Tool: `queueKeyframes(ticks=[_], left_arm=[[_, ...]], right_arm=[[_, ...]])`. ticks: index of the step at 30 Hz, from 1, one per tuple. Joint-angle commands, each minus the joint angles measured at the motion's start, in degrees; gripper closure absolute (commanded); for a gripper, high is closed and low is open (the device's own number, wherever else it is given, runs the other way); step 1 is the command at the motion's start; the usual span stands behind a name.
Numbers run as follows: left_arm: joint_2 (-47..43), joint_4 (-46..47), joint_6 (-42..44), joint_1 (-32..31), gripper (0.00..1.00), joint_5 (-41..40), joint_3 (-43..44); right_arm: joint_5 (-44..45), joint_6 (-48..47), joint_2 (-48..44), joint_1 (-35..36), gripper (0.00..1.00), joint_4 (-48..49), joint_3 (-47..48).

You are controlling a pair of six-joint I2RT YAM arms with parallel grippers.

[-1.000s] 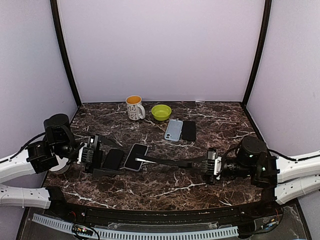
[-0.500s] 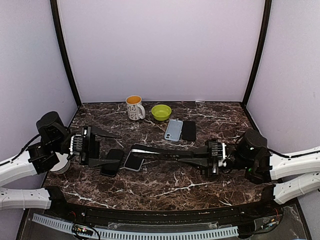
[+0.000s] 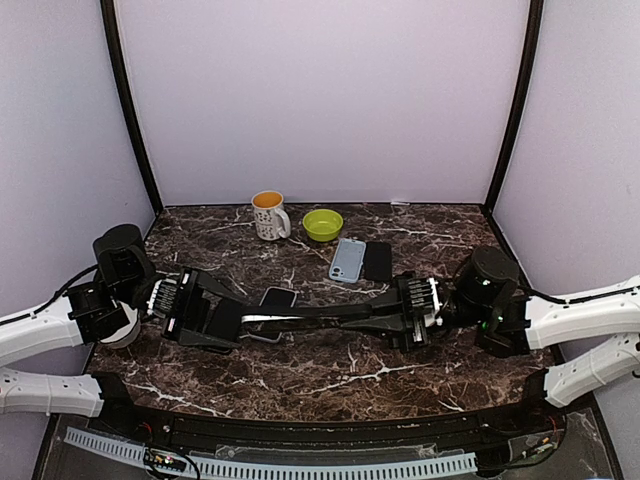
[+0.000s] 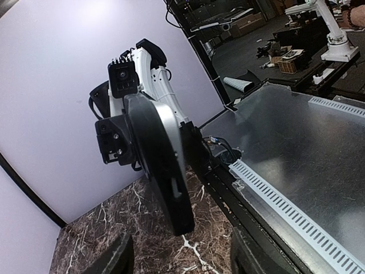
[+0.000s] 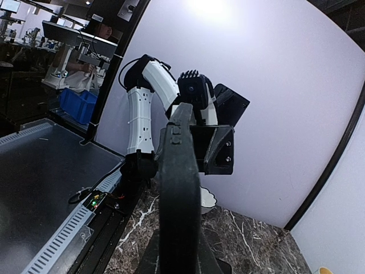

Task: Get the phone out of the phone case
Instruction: Remove the bottom left corner of the phone case.

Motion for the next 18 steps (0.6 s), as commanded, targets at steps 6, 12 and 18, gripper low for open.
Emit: queueKeyframes(ticks=[6,12,18], left_arm=[[0.19,0.9,-1.94,0.19,0.47,3.87,1.36],[0.37,-0.24,-1.75,0.2,0.55,6.3,1.56],[0.72,-1.59,-1.04,0.2,0.61,7.3,1.94]], right_arm=[[-4.03,1.14,4.04,-0.51,1.0,7.87,5.53],[-5.17,1.28,5.67,-0.55,1.0,8.43,6.75],[-6.61,1.68,6.59,-0.7,1.0,8.49,7.6]])
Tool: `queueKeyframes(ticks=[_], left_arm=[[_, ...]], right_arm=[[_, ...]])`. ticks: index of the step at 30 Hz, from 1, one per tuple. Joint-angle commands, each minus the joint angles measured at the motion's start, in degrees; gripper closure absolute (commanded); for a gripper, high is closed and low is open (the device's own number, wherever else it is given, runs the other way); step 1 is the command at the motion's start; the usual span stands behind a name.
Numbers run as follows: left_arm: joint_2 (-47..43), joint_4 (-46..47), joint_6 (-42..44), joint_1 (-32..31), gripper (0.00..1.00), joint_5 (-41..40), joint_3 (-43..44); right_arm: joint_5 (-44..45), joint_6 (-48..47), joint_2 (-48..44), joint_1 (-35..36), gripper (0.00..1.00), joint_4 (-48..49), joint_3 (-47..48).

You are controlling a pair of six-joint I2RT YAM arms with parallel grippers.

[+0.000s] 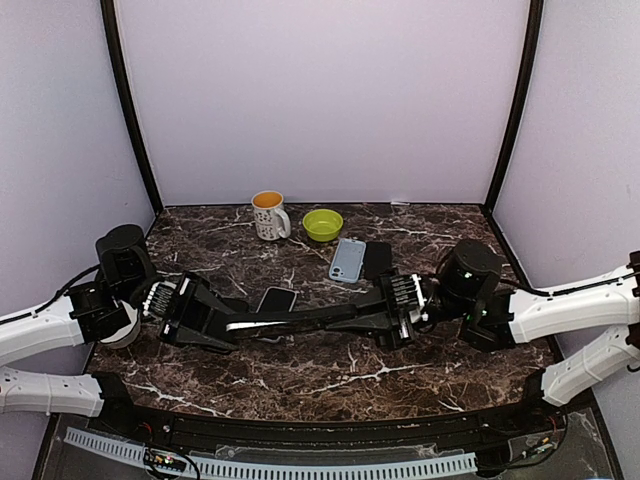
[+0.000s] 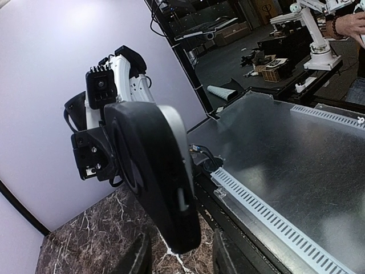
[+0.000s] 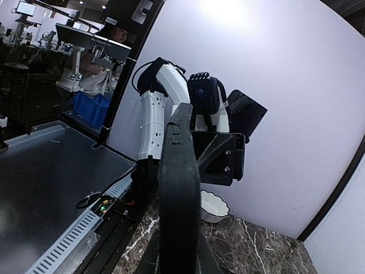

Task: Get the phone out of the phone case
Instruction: Remove the bottom left corner of the phone case.

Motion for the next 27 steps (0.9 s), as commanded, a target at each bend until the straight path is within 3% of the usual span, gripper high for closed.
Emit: queueKeyframes(ticks=[1,13,21,27], left_arm=[[0.17,-1.24,0.3,0.19,0.62,2.41,1.95],[0.49,-1.15,-0.26,0.17,0.66,3.67,2.11],[0.49,-1.11,-0.45,0.12,0.58,3.76,2.1],[0.58,-1.1,-0.46,0.09,0.59,3.43,2.19]], right_arm=[[-1.81,0.9,-0.01,-0.47,1.0,6.42,3.15],[-3.9,0.24,1.76,-0.52,1.0,4.26,4.71],[-3.87,-0.89,2.14,-0.47,1.0,3.11,5.14],[-4.3,-1.2,2.49,-0.52,1.0,2.34,5.41]])
